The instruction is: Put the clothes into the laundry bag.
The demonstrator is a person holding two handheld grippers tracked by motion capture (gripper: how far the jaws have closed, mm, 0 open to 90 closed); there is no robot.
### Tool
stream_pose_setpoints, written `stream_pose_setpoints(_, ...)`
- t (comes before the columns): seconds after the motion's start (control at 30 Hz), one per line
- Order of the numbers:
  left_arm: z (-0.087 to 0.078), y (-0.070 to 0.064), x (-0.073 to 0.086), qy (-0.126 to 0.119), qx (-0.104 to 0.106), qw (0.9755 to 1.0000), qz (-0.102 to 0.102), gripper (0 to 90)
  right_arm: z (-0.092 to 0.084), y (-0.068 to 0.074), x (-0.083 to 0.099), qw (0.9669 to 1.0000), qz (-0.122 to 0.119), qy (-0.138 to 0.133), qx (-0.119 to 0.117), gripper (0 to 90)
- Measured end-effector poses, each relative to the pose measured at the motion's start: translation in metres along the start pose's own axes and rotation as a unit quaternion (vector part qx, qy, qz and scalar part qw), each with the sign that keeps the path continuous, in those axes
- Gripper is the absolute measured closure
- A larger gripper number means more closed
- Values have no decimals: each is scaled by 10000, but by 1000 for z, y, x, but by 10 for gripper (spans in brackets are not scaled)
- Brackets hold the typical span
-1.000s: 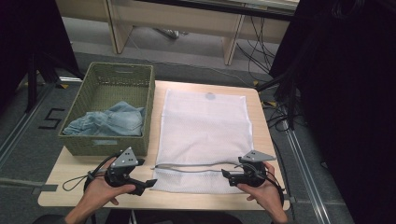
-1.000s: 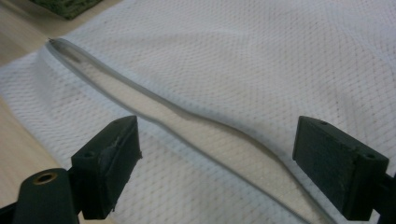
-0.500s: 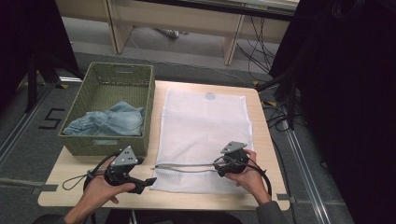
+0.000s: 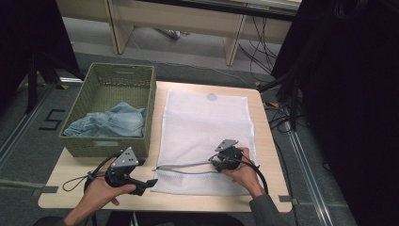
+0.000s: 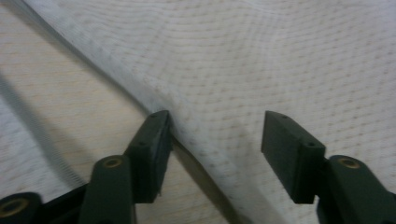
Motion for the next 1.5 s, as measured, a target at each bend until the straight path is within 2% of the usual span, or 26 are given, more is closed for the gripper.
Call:
stream_pose_setpoints(0.03,0,0,0,-9,11,10000,-3,156,1,-1,0,10000,65,-37,52,506)
stream_pose_setpoints(0.1,-1,0,0,-3,31,10000,-37,156,1,-6,-2,9999,-95,-45,63,565)
stream_pose_setpoints(0.23,-1,-1,-1,-13,56,10000,-29,162,3,-7,-4,9998,-144,-39,98,664)
stream_pose_setpoints(0.27,-1,-1,-1,-18,52,10000,-32,162,3,-7,-4,9998,-172,-13,86,692)
stream_pose_setpoints(0.3,-1,-2,-1,-10,52,10000,-67,162,4,-3,-3,10000,-48,6,12,717)
stream_pose_setpoints(0.37,-1,0,-2,-51,27,10000,-14,163,5,-4,-5,9999,-152,10,12,769)
stream_pose_setpoints(0.5,-2,1,-2,-50,-32,9999,-81,164,7,-2,-10,9997,-225,-36,9,839)
stream_pose_setpoints(0.57,-2,4,-3,-67,-20,10000,58,164,8,0,-12,9997,-222,-24,-18,861)
stream_pose_setpoints(0.63,-3,4,-3,-62,-46,10000,-38,165,9,2,-13,9997,-230,-21,-26,876)
stream_pose_setpoints(0.67,-3,4,-2,-45,-7,10000,-73,165,9,4,-12,9999,-96,14,-40,876)
stream_pose_setpoints(0.7,-3,4,-3,-62,-14,9999,-84,165,8,1,-13,9999,-164,-21,48,877)
stream_pose_setpoints(0.77,-3,5,-3,-74,-41,9999,-56,166,10,1,-14,9999,-155,-61,10,860)
stream_pose_setpoints(0.87,-3,5,-3,-76,-41,9999,-51,167,11,0,-12,9999,91,-89,-6,755)
stream_pose_setpoints(0.9,-3,5,-3,-74,-43,10000,-46,167,10,-4,-12,9998,116,-168,40,627)
stream_pose_setpoints(0.97,-3,5,-3,-76,-39,9999,-53,167,11,-4,-14,9994,221,-277,38,592)
stream_pose_setpoints(1.07,-3,5,-2,-56,-61,10000,-39,167,11,-2,-13,9991,316,-281,-83,442)
stream_pose_setpoints(1.1,-3,5,-2,-57,-45,10000,-28,167,14,-1,-14,9986,318,-420,-92,417)
stream_pose_setpoints(1.13,-3,5,-2,-47,-45,10000,-54,167,12,2,-12,9990,276,-281,-214,409)
stream_pose_setpoints(1.17,-3,4,-2,-43,-49,9999,-77,167,14,3,-14,9986,309,-397,-138,412)
stream_pose_setpoints(1.2,-3,4,-2,-44,-48,10000,-68,167,13,1,-14,9994,173,-295,-107,434)
stream_pose_setpoints(1.27,-3,5,-2,-41,-48,10000,-69,167,13,4,-15,9994,148,-314,-90,592)
stream_pose_setpoints(1.3,-3,5,-2,-47,-52,10000,-68,167,13,4,-15,9994,148,-314,-90,592)
stream_pose_setpoints(1.33,-3,4,-2,-75,-19,9999,-87,168,11,1,-14,9998,-16,-216,-29,648)
stream_pose_setpoints(1.37,-3,5,-2,-55,-26,10000,-79,168,12,3,-14,9998,26,-176,-110,735)
stream_pose_setpoints(1.4,-3,5,-2,-55,-27,10000,-77,168,12,3,-14,9998,26,-176,-110,735)
stream_pose_setpoints(1.5,-3,5,-2,-68,-33,9999,-79,169,13,1,-17,9996,-69,-278,-2,843)
Point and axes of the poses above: each handheld gripper's, and its own axes: z roughly forward along the jaws, x roughly out of its underside, y roughly to its left, the point moved 10 cm from there along z, roughly forward along the jaws, and after that the axes turned 13 degrees about -x, right-handed, at the moved point
